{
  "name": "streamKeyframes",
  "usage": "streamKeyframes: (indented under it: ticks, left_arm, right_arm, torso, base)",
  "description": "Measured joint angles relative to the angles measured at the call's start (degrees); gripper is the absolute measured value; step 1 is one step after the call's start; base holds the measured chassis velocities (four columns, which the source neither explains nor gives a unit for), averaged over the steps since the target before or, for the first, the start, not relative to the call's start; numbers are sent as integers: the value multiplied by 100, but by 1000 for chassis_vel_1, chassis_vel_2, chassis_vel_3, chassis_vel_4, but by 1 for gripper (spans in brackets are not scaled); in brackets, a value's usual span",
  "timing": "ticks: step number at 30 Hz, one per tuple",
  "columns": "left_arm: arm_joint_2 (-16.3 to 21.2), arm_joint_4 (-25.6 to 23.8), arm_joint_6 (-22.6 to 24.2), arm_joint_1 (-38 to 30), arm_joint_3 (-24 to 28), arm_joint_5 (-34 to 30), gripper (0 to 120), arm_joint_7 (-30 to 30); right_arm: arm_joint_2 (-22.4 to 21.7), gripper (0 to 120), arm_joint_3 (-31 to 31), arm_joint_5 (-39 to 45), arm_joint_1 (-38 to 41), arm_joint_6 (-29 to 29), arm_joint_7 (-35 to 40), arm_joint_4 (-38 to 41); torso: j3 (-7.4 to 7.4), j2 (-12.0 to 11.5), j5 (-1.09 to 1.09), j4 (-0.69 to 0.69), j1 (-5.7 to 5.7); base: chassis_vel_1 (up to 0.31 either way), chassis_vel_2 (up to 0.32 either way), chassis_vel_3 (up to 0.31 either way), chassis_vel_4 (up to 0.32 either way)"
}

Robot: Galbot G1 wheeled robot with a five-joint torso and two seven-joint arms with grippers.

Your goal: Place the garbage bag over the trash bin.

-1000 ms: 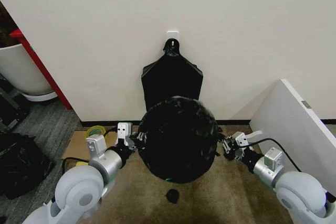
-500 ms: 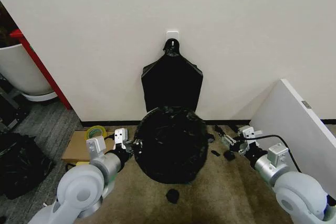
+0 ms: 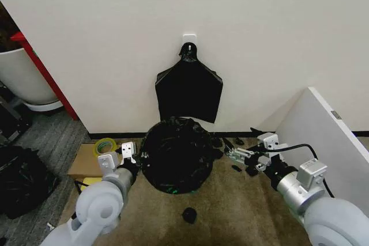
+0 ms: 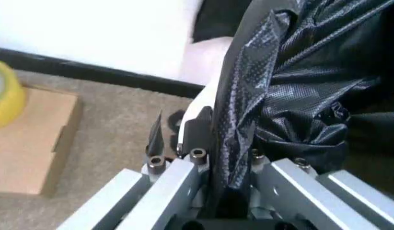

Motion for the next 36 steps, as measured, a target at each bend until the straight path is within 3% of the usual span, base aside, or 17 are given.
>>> streamKeyframes:
  ticks: [5,7,14,21,29,36]
  left_arm:
    - [-159,292,-174,-125,832,746,0,138]
    - [-174,349,-176,-172,1012,862,0,147]
    - [-443,785,-184,-793,1960,1249,0,39]
    - [-599,868,-198,-897,2305,1772,0,44]
    - [-511,783,-172,-735,2327,2150,0,107]
    - [-352,461,-170,-617,2273,2207,0,152]
  right_arm:
    - [141,56,-691,-75,172,-267,-82,-2]
    - [205,52,-773,-56,216,-324,-51,-4]
    - [939,25,-1409,-41,223,-1318,968,-22]
    - [1214,0,-1696,-58,525,-1552,1470,-220]
    - [1484,0,-2171,-58,950,-1722,1905,-560]
    - [1846,0,-2976,-128,1775,-1822,2502,-1270]
  torso:
    - [0,0,0,-1,0]
    - [0,0,1,0,0]
    - [0,0,0,-2,0]
    - [0,0,0,-1,0]
    - [0,0,0,-1,0]
    - [0,0,-2,-1,0]
  base:
    - [0,0,0,0]
    - [0,0,0,0]
    - [0,0,0,0]
    - [0,0,0,0]
    - [0,0,0,0]
    - [0,0,0,0]
